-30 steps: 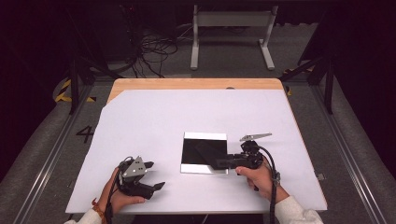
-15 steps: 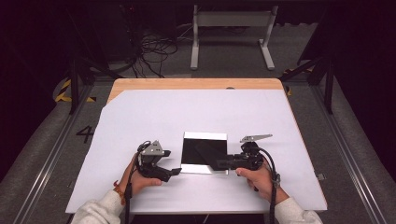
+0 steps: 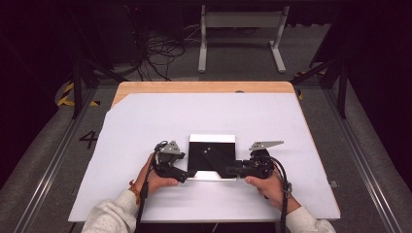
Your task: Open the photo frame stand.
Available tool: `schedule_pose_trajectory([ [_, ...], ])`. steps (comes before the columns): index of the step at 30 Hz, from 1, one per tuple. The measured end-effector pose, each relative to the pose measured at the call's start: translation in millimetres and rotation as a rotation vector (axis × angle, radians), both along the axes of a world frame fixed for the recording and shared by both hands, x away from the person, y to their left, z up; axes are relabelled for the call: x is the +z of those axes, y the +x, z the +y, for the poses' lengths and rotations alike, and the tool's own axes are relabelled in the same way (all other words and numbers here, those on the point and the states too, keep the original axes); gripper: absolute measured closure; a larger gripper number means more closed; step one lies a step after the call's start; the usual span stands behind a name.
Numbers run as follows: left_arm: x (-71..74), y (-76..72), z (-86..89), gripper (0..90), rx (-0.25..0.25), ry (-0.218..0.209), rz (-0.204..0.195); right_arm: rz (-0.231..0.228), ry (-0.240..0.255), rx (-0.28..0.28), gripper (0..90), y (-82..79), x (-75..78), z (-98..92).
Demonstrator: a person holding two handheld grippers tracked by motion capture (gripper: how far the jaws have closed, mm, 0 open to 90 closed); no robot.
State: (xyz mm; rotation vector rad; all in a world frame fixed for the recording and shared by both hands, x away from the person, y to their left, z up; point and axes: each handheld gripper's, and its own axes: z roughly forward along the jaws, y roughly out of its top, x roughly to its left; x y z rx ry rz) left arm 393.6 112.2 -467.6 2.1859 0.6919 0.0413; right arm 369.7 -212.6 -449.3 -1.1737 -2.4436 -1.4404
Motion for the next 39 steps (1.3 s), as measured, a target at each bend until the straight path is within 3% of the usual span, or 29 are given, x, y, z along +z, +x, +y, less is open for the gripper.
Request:
schedule_pose_trajectory([
  [15,0.9,10.2,-8.1,13.4,-0.001,-0.011,0.015,-0.101,-0.022,0.034,59.7,-10.7,6.2,3.1],
  [18,1.3,12.1,-9.4,14.5,-0.024,-0.021,0.021,-0.117,-0.022,0.039,60.4,-11.6,7.0,3.3],
  [20,1.8,12.2,-11.0,20.5,-0.051,-0.022,0.021,-0.115,-0.019,0.041,60.7,-11.8,6.7,2.8],
  [23,4.0,10.8,-15.1,21.2,-0.07,-0.003,0.0,-0.126,-0.011,0.039,60.8,-12.6,6.8,2.6],
  [27,6.5,11.4,-10.0,28.8,-0.063,-0.027,-0.008,-0.132,-0.011,0.035,62.0,-13.0,6.2,2.0],
  [33,9.1,10.4,-9.3,31.6,-0.047,-0.026,-0.033,-0.152,0.018,0.033,63.5,-13.6,8.4,1.6],
  [39,14.2,9.6,-5.0,39.5,-0.019,-0.054,-0.08,-0.168,0.015,0.03,67.4,-14.3,11.5,1.8],
])
